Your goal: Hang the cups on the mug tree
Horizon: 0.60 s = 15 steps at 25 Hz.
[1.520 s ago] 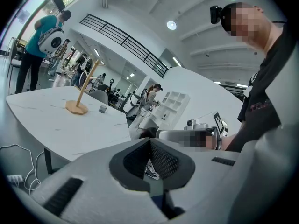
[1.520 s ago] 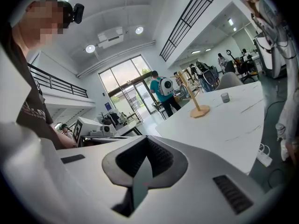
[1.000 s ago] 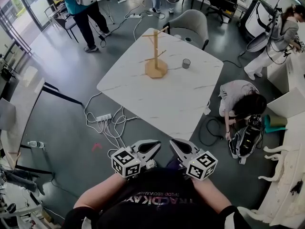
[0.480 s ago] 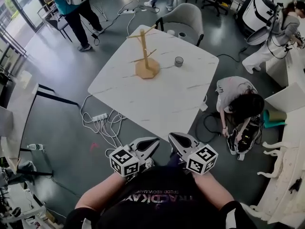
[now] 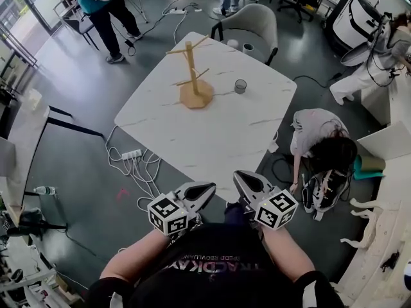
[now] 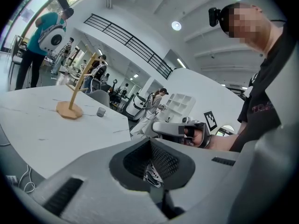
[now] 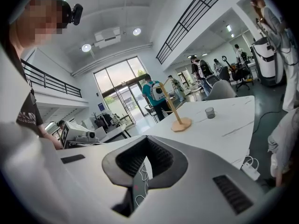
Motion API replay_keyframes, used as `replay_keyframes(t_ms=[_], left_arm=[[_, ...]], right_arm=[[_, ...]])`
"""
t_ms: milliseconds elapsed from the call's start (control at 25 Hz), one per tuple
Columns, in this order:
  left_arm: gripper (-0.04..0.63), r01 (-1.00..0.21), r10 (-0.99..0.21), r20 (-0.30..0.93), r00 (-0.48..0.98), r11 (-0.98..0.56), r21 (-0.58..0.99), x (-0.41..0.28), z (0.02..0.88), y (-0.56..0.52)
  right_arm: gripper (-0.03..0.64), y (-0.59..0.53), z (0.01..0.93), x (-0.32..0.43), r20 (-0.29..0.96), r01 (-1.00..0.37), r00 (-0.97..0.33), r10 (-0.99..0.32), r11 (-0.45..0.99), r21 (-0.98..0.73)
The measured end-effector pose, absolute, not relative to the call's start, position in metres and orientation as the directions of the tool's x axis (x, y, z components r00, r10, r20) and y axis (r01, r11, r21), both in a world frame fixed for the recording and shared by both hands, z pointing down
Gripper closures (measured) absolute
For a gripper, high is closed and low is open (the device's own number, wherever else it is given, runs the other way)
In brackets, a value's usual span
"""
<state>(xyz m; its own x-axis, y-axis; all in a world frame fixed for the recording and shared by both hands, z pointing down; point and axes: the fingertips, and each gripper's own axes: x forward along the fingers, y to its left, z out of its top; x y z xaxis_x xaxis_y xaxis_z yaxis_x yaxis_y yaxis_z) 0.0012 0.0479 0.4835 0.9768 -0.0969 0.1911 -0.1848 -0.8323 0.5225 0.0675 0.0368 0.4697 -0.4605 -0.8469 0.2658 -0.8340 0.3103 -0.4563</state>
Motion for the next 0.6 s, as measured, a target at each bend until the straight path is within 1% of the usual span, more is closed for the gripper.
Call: replay_keyframes(t_ms=[600], left_arm=[[0.598, -0.254, -0.176, 0.193, 0.965, -0.802, 0.54, 0.038, 0.488, 0.016]], right_arm=[[0.607, -0.009, 0.472, 0.117, 0.283, -0.833, -0.49, -0.824, 0.347, -0.431]])
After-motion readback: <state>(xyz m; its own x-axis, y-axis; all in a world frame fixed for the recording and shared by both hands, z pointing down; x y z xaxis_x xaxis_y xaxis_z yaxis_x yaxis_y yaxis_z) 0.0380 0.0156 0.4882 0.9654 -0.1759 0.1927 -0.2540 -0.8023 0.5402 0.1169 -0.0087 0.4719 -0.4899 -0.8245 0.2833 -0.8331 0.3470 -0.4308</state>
